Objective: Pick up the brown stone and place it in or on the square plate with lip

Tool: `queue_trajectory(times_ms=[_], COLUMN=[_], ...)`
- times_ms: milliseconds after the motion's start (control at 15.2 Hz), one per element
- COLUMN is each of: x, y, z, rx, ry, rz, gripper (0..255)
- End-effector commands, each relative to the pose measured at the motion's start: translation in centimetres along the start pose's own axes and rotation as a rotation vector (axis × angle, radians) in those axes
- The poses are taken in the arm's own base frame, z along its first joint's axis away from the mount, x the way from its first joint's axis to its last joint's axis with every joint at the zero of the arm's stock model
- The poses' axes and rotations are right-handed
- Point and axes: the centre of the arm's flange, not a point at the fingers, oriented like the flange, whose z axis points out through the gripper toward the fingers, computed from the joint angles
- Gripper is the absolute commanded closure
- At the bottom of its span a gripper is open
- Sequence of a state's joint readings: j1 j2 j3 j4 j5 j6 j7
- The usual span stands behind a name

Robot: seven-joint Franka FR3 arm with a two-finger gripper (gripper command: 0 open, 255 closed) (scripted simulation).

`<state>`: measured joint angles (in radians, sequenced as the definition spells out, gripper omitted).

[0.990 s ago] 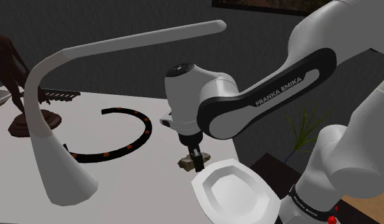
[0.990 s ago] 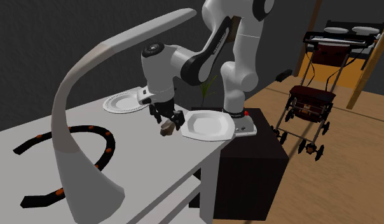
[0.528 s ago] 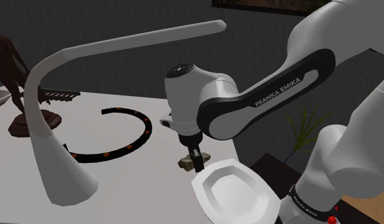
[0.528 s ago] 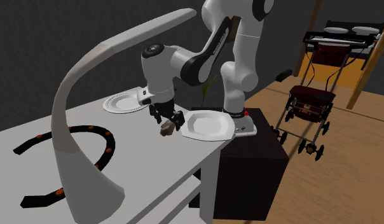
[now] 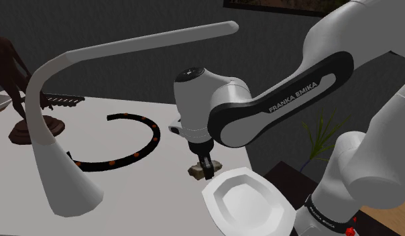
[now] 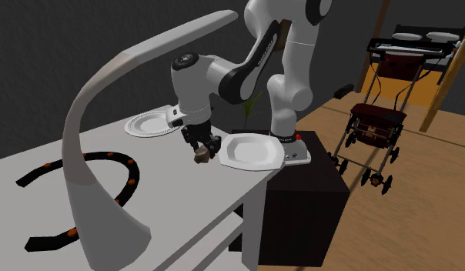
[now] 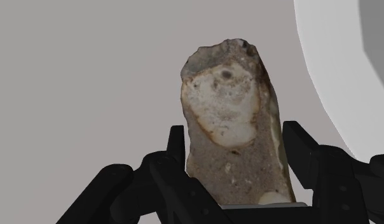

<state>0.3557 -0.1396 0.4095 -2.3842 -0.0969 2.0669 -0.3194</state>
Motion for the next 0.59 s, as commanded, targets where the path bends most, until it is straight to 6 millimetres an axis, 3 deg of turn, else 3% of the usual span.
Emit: queue_trajectory(times_ms=[0,528], x=[0.0,-0.8], y=[0.0,0.2], z=[0.0,-3.6], rx=[0.0,0.0], ry=[0.0,0.0], rz=[0.0,0.0], gripper=[255,255])
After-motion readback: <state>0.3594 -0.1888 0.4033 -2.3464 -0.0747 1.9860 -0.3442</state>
